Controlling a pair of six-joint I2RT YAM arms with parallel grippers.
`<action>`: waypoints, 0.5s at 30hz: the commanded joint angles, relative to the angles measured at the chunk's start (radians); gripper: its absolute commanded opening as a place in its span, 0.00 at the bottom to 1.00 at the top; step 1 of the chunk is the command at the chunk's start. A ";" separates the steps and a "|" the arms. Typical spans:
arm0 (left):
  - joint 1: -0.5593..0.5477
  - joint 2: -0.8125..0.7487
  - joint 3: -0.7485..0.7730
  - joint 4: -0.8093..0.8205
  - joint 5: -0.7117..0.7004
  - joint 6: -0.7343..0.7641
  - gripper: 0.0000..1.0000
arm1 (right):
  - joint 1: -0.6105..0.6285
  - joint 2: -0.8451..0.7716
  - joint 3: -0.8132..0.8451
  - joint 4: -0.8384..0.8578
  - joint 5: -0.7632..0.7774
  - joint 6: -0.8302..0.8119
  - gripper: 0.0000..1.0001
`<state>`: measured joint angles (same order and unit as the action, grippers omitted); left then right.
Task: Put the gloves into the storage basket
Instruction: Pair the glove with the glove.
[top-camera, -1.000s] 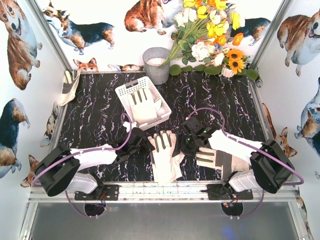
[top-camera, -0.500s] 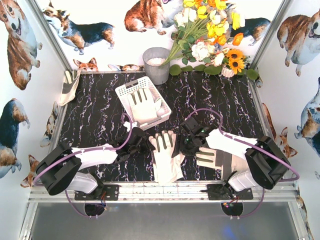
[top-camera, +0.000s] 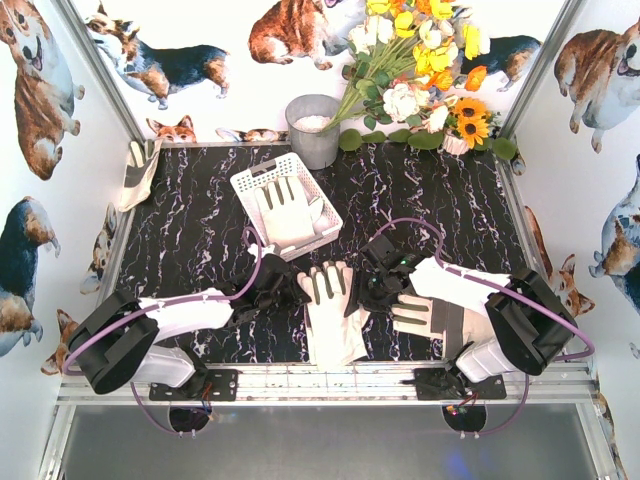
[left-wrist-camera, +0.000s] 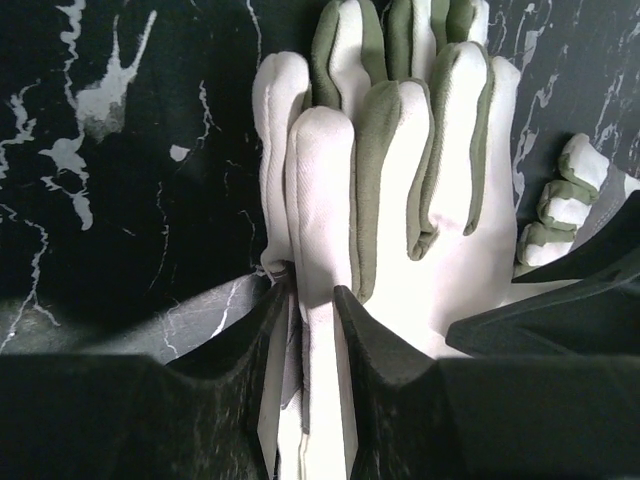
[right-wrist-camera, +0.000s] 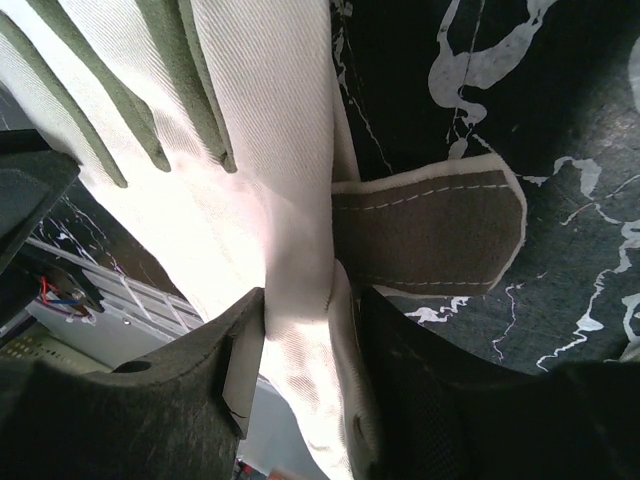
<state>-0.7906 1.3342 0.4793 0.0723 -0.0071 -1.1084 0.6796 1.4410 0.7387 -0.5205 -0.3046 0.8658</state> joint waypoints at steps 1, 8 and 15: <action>0.003 0.022 0.004 0.064 0.045 -0.013 0.18 | 0.000 -0.003 0.022 0.029 0.013 0.001 0.44; 0.002 0.026 0.009 0.079 0.054 -0.019 0.17 | 0.000 -0.008 0.019 0.027 0.016 0.003 0.44; 0.002 -0.014 -0.006 0.043 0.067 -0.033 0.23 | 0.000 -0.010 0.021 0.024 0.019 0.002 0.44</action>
<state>-0.7898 1.3537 0.4793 0.1131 0.0303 -1.1297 0.6796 1.4410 0.7387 -0.5209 -0.3038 0.8658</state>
